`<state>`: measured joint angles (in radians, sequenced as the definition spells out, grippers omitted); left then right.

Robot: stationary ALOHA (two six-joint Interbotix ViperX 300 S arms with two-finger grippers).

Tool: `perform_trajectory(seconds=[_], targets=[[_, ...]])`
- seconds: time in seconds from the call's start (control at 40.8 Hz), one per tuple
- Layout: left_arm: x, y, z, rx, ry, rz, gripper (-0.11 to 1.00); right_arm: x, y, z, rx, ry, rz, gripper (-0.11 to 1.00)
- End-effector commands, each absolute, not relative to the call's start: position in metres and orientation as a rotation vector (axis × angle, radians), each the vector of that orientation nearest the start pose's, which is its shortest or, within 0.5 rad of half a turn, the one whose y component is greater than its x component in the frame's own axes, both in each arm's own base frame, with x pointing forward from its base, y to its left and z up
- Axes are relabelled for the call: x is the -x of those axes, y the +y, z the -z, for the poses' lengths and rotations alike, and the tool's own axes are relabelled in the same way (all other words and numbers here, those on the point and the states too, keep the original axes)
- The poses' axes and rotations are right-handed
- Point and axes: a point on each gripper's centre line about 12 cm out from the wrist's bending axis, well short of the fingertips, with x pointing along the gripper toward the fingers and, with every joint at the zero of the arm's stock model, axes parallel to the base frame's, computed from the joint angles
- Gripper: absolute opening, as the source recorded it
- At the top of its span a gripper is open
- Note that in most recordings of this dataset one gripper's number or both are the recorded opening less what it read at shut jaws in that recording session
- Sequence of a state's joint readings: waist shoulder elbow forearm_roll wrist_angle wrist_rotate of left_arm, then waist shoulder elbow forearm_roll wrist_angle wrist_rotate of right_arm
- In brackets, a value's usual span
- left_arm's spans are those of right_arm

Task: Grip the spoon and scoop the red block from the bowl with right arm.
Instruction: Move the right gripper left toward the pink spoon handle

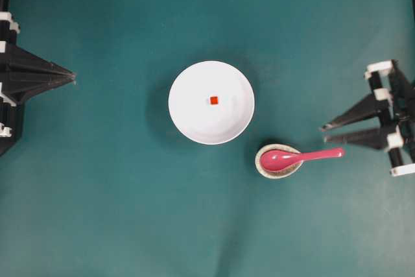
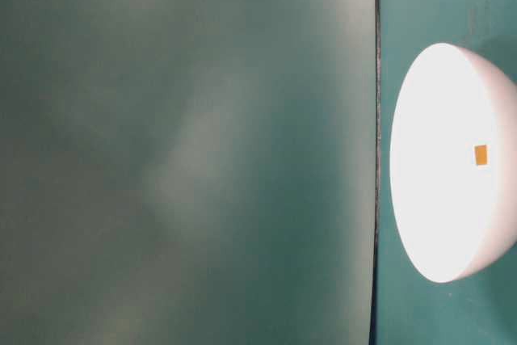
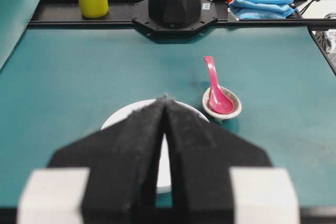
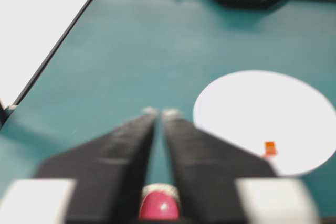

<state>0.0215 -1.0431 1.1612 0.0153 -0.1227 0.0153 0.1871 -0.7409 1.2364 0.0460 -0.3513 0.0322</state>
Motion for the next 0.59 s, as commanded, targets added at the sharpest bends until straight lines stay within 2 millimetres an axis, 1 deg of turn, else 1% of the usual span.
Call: perform_trajectory(seconds=[0.0,0.049,0.073,0.196,0.343,0.441,0.563], targets=[[-0.188,0.006,-0.304,-0.034,-0.018,-0.032,0.00,-0.223,0.041,-0.214,-0.097,0.179,-0.156,0.42],[-0.188,0.007,-0.303,-0.032,-0.009,-0.038,0.00,-0.222,0.043,-0.200,-0.107,0.206,-0.154,0.54],[-0.188,0.008,-0.303,-0.032,-0.005,-0.041,0.00,-0.222,0.043,-0.196,-0.107,0.213,-0.157,0.57],[-0.188,0.010,-0.303,-0.032,-0.002,-0.051,0.00,-0.215,0.047,-0.170,-0.127,0.234,-0.158,0.53],[-0.186,0.010,-0.305,-0.032,-0.011,-0.052,0.00,-0.201,0.049,-0.143,-0.152,0.236,-0.142,0.53],[-0.185,0.010,-0.307,-0.033,-0.021,-0.052,0.00,-0.195,0.050,-0.131,-0.154,0.243,-0.131,0.53],[-0.183,0.010,-0.311,-0.035,-0.037,-0.053,0.00,-0.190,0.053,-0.114,-0.139,0.297,-0.126,0.53]])
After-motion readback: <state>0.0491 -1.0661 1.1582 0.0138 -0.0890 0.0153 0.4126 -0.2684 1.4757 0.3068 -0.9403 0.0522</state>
